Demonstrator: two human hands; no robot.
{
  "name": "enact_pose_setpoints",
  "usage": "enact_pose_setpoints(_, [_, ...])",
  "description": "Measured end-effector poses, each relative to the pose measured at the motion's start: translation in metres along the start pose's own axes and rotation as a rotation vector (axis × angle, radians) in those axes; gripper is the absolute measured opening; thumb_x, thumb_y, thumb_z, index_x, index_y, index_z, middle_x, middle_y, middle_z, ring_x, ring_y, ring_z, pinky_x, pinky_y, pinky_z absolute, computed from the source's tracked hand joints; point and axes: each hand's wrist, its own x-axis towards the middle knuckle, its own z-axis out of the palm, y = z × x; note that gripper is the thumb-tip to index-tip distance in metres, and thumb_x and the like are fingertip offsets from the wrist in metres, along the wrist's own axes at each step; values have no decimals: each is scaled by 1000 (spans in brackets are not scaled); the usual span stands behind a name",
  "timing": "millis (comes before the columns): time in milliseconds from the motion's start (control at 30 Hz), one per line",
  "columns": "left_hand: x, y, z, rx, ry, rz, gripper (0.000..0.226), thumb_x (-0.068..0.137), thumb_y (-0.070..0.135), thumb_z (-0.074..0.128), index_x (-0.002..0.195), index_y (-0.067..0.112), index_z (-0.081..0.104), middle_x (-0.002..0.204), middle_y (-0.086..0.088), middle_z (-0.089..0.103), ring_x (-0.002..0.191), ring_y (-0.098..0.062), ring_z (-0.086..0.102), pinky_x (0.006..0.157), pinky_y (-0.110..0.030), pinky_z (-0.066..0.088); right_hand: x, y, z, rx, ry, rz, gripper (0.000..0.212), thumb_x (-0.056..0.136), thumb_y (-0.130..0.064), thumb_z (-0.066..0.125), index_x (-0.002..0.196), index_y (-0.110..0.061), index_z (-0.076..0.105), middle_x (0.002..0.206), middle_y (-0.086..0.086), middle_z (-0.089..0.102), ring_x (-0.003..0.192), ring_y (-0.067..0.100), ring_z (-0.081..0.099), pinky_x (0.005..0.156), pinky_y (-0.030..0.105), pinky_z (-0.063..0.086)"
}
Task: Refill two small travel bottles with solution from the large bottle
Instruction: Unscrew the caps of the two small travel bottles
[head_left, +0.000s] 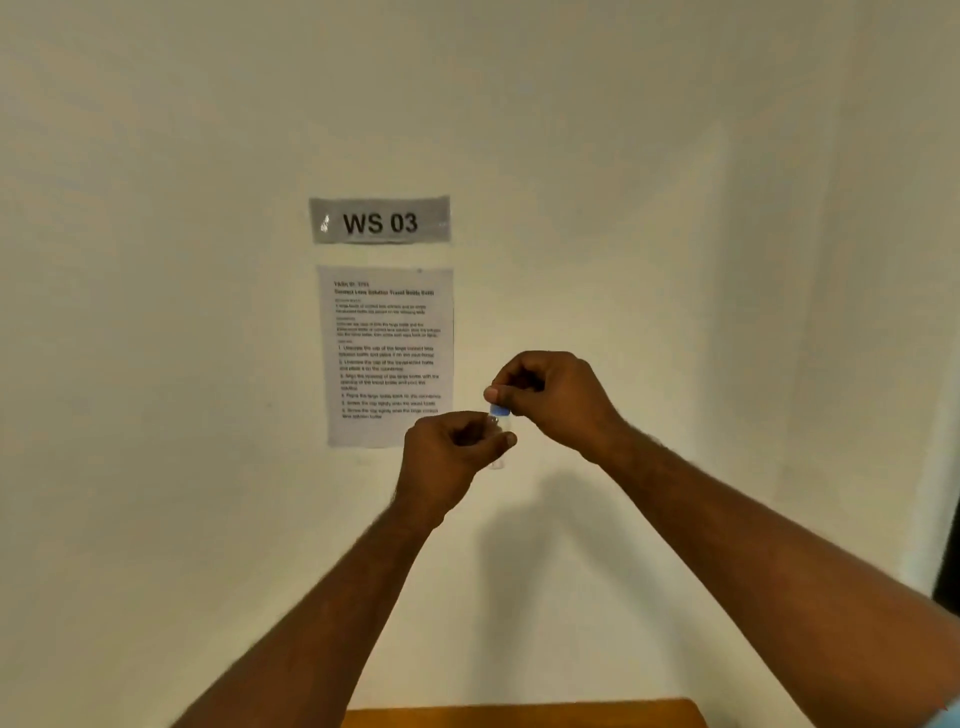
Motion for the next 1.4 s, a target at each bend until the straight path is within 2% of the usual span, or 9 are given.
enact_pose_setpoints(133, [13, 25, -10, -121, -6, -48, 22, 78, 16, 87, 96, 6, 80, 84, -12, 79, 84, -31, 77, 78, -46, 65, 15, -28, -10, -93, 35, -17, 23, 69, -32, 89, 80, -22, 71, 77, -8, 73, 76, 10, 70, 76, 34, 60])
enact_pose_setpoints(600, [16, 63, -32, -200, -148, -38, 17, 85, 14, 80, 94, -1, 79, 86, -26, 76, 76, -31, 75, 80, -46, 64, 23, -49, -11, -51, 27, -165, 13, 86, 3, 64, 85, -10, 64, 88, -4, 75, 87, 12, 71, 83, 34, 59])
enact_pose_setpoints(767, [17, 70, -36, -232, -129, -16, 18, 85, 14, 79, 97, 1, 79, 88, -24, 77, 79, -31, 76, 80, -42, 64, 24, -56, -27, 241, -142, -122, 26, 97, -11, 59, 122, -19, 58, 113, -1, 72, 108, 17, 68, 90, 34, 58])
enact_pose_setpoints(867, [18, 74, -37, -222, -130, 9, 20, 84, 13, 79, 101, 1, 78, 89, -21, 78, 83, -34, 77, 79, -42, 65, 27, -61, -29, 166, -29, -97, 32, 86, -31, 75, 113, -23, 61, 102, 0, 71, 91, 19, 71, 85, 38, 59])
enact_pose_setpoints(967, [19, 76, -37, -230, -137, 12, 21, 84, 12, 79, 102, 0, 78, 87, -21, 78, 81, -31, 77, 78, -40, 65, 27, -64, -28, 195, -35, -107, 23, 84, -17, 78, 103, -15, 64, 85, 2, 73, 86, 20, 73, 83, 35, 58])
enact_pose_setpoints(1067, [18, 73, -37, -218, -134, 13, 21, 85, 14, 79, 102, 1, 78, 88, -19, 78, 82, -31, 77, 80, -42, 64, 24, -67, -32, 230, -116, -108, 28, 93, -2, 63, 118, -14, 61, 98, -2, 77, 102, 14, 70, 91, 33, 57])
enact_pose_setpoints(1167, [17, 72, -38, -241, -128, 11, 19, 85, 13, 80, 101, 3, 78, 89, -21, 78, 82, -33, 76, 80, -43, 64, 24, -68, -35, 249, -169, -83, 35, 95, -10, 62, 128, -21, 56, 118, -1, 70, 108, 19, 67, 90, 35, 58])
enact_pose_setpoints(1300, [17, 71, -38, -251, -136, 12, 16, 84, 12, 80, 97, 4, 79, 89, -22, 77, 85, -37, 76, 80, -44, 64, 22, -66, -30, 185, -79, -97, 26, 88, -14, 73, 112, -17, 63, 92, 1, 74, 87, 11, 72, 83, 31, 57])
enact_pose_setpoints(1400, [16, 68, -38, -260, -137, -2, 17, 84, 11, 80, 99, 2, 79, 89, -23, 77, 82, -33, 76, 80, -43, 64, 19, -64, -31, 239, -150, -99, 35, 95, -3, 60, 126, -19, 59, 105, -1, 76, 103, 12, 70, 90, 31, 57])
